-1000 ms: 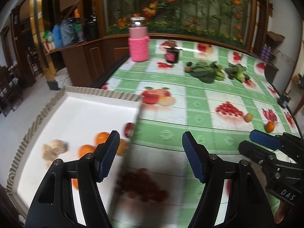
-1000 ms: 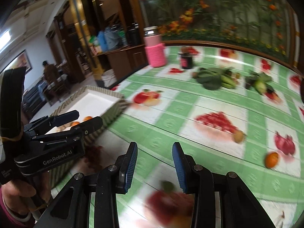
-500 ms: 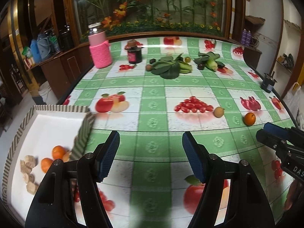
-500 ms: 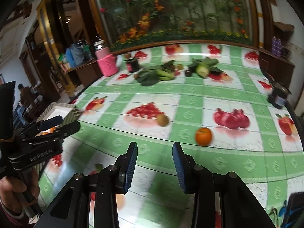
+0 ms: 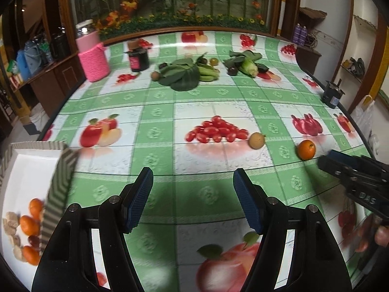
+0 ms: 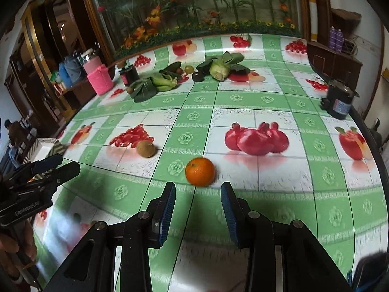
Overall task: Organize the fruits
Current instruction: 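Move both open tools back over the table toward the last fruits, then grasp the brown round fruit with the left tool while the right tool grasps an orange, then carry the brown fruit and orange into the white tray and release both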
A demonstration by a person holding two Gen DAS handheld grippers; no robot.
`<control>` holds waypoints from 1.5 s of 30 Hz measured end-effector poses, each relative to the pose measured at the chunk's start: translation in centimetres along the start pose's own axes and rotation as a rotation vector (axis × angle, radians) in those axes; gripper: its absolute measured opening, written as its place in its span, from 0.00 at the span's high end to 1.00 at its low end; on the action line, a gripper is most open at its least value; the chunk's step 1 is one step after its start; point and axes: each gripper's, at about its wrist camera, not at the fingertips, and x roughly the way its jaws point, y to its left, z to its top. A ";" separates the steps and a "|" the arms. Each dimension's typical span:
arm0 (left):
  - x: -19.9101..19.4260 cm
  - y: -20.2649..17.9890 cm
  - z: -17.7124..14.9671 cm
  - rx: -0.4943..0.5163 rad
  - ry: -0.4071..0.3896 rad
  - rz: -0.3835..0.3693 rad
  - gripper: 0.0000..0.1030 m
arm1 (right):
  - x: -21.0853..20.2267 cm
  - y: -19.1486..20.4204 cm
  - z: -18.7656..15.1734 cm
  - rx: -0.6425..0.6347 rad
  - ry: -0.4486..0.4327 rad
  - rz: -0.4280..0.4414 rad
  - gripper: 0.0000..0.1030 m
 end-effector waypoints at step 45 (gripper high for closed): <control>0.1 0.8 -0.4 0.056 0.007 -0.010 0.77 | 1.1 4.1 0.8 -0.048 -0.007 0.261 0.70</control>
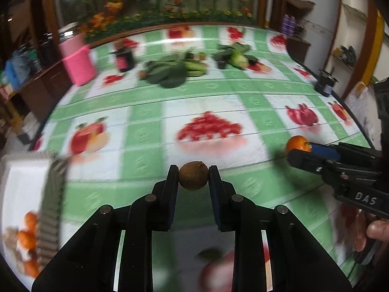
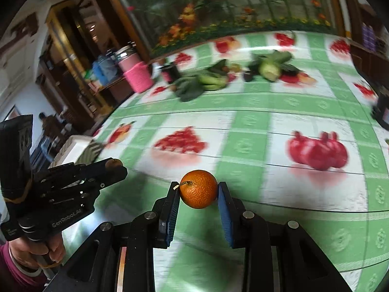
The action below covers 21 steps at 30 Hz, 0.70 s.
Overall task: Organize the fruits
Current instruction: 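Carry the brown fruit and orange into the white tray and release both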
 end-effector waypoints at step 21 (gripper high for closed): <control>-11.6 16.5 -6.4 -0.225 -0.164 0.357 0.76 | 6.6 21.8 -0.2 -0.297 0.080 0.275 0.70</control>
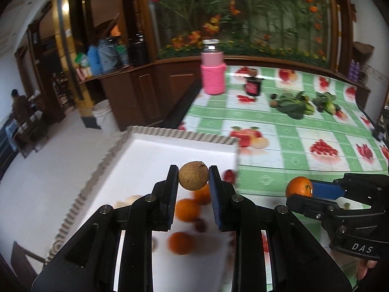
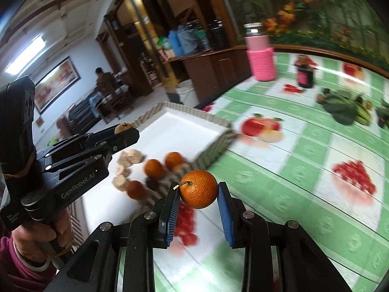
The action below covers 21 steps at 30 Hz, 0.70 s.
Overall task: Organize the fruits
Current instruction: 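Carry the brown fruit and orange into the white tray and release both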
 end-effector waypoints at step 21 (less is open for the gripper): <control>4.9 7.7 0.8 -0.173 0.123 -0.025 0.76 | 8.0 1.7 4.9 -0.063 0.093 -0.014 0.70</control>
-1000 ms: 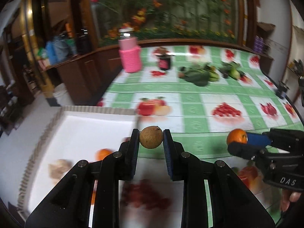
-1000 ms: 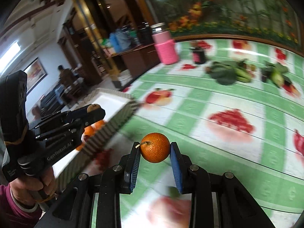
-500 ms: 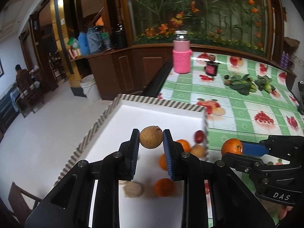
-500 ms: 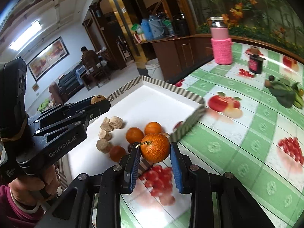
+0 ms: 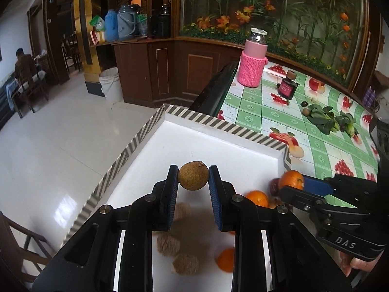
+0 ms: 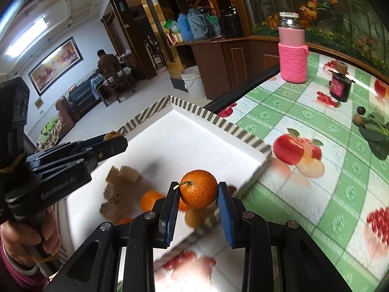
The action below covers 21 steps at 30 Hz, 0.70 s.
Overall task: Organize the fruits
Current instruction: 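Carry the brown fruit and orange into the white tray and release both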
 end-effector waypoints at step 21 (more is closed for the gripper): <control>6.2 -0.9 0.4 0.021 0.174 0.014 0.76 | 4.5 -1.2 1.5 -0.014 0.070 -0.033 0.69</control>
